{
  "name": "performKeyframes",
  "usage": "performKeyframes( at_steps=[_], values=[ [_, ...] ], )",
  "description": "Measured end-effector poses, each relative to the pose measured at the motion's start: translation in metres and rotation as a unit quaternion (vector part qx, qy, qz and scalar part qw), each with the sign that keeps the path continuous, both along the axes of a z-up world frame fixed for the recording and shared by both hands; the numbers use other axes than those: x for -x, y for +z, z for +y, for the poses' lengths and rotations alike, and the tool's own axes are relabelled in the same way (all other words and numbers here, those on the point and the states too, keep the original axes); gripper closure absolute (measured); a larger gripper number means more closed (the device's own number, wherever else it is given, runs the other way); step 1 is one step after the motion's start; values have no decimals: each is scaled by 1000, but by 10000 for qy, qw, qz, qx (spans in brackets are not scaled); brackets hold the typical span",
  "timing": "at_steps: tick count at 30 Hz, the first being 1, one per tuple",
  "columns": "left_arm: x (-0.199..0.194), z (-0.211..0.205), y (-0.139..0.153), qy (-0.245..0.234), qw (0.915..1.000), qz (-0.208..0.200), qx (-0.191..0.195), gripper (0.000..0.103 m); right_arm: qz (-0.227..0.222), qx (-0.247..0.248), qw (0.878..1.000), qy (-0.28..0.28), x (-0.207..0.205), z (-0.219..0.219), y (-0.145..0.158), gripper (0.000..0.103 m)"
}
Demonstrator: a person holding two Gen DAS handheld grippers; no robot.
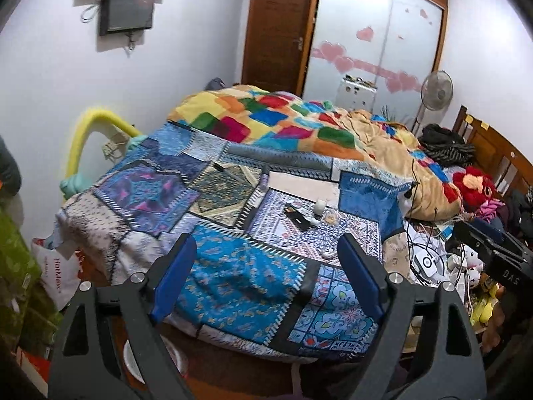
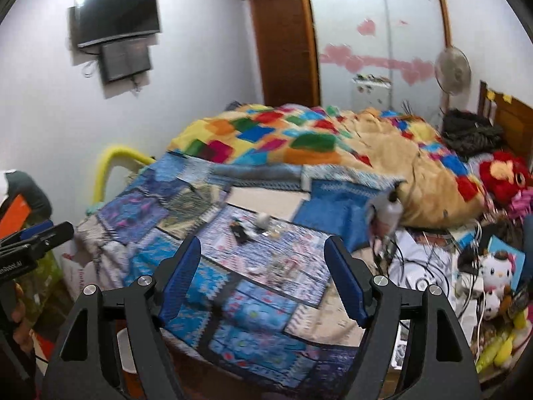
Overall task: Collect trash
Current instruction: 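Move both tools back over the bed toward the white cables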
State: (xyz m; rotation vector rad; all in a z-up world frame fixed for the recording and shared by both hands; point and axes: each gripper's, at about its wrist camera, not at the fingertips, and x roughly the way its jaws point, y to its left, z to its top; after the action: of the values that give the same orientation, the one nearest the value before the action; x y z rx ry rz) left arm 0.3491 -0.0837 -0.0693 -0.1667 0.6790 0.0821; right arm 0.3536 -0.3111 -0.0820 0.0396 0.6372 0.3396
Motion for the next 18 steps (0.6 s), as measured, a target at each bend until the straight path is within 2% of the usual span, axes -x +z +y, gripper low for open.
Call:
performKeyframes(
  at_steps=[8, 18],
  values=[
    [-65, -19, -43, -441, 9982, 396, -54, 17, 797, -23, 9967, -146, -44, -18, -52, 29],
    [-134, -31, -110, -805, 9925, 908, 133, 17, 1525, -60, 9883, 16, -94, 0, -112, 30]
  ],
)
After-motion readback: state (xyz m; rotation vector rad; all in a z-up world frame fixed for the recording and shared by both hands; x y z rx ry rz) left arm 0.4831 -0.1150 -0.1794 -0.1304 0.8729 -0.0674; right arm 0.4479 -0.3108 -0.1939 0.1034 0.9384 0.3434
